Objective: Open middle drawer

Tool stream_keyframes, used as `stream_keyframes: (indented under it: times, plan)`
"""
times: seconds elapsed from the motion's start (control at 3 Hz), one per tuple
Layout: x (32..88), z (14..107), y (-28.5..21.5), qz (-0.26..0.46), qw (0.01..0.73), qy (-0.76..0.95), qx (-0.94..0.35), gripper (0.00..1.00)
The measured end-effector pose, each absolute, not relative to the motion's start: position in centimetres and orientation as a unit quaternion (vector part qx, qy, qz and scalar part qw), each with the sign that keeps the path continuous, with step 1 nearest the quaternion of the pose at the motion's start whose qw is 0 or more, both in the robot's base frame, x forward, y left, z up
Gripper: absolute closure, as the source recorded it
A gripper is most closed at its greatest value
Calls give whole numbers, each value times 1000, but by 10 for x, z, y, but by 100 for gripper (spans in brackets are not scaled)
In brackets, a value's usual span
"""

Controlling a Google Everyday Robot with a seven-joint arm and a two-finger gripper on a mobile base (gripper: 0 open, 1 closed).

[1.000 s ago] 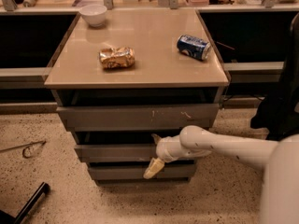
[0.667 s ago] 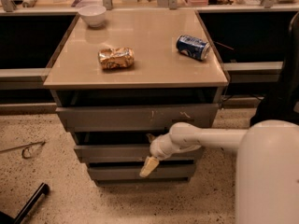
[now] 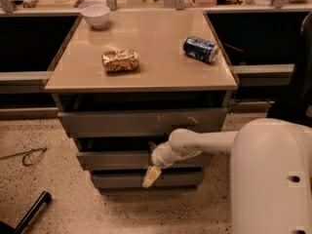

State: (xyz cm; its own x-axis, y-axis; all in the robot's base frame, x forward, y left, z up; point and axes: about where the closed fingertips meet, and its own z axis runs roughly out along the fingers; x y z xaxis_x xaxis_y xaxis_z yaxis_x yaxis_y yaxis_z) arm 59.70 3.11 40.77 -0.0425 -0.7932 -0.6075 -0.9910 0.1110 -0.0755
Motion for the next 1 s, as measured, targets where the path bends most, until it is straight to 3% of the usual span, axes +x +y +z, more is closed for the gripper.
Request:
stream_keyframes:
  times: [0.67, 1.0]
  plan:
    - [543, 407, 18, 206, 228, 711, -632, 0]
    - [542, 407, 19, 207, 227, 711, -632, 0]
